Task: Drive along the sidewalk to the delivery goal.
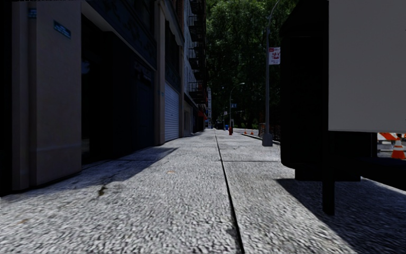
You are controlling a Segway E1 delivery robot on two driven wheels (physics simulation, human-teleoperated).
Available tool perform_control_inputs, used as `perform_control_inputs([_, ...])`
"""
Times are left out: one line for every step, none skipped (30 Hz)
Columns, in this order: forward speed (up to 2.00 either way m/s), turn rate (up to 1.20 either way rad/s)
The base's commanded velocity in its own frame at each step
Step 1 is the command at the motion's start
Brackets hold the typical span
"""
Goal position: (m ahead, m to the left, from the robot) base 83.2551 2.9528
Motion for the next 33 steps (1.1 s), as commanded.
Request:
perform_control_inputs([2.00, -0.11])
perform_control_inputs([2.00, -0.11])
perform_control_inputs([2.00, -0.11])
perform_control_inputs([2.00, -0.11])
perform_control_inputs([2.00, -0.11])
perform_control_inputs([2.00, -0.11])
perform_control_inputs([2.00, -0.11])
perform_control_inputs([2.00, -0.11])
perform_control_inputs([2.00, -0.11])
perform_control_inputs([2.00, -0.16])
perform_control_inputs([2.00, -0.16])
perform_control_inputs([2.00, -0.17])
perform_control_inputs([2.00, -0.17])
perform_control_inputs([2.00, -0.17])
perform_control_inputs([2.00, -0.17])
perform_control_inputs([2.00, -0.17])
perform_control_inputs([2.00, -0.19])
perform_control_inputs([2.00, -0.20])
perform_control_inputs([2.00, -0.20])
perform_control_inputs([2.00, -0.20])
perform_control_inputs([2.00, -0.20])
perform_control_inputs([2.00, -0.20])
perform_control_inputs([2.00, -0.23])
perform_control_inputs([2.00, -0.24])
perform_control_inputs([2.00, -0.25])
perform_control_inputs([2.00, -0.25])
perform_control_inputs([2.00, -0.25])
perform_control_inputs([2.00, -0.25])
perform_control_inputs([2.00, -0.25])
perform_control_inputs([2.00, -0.25])
perform_control_inputs([2.00, -0.25])
perform_control_inputs([2.00, -0.25])
perform_control_inputs([2.00, -0.25])
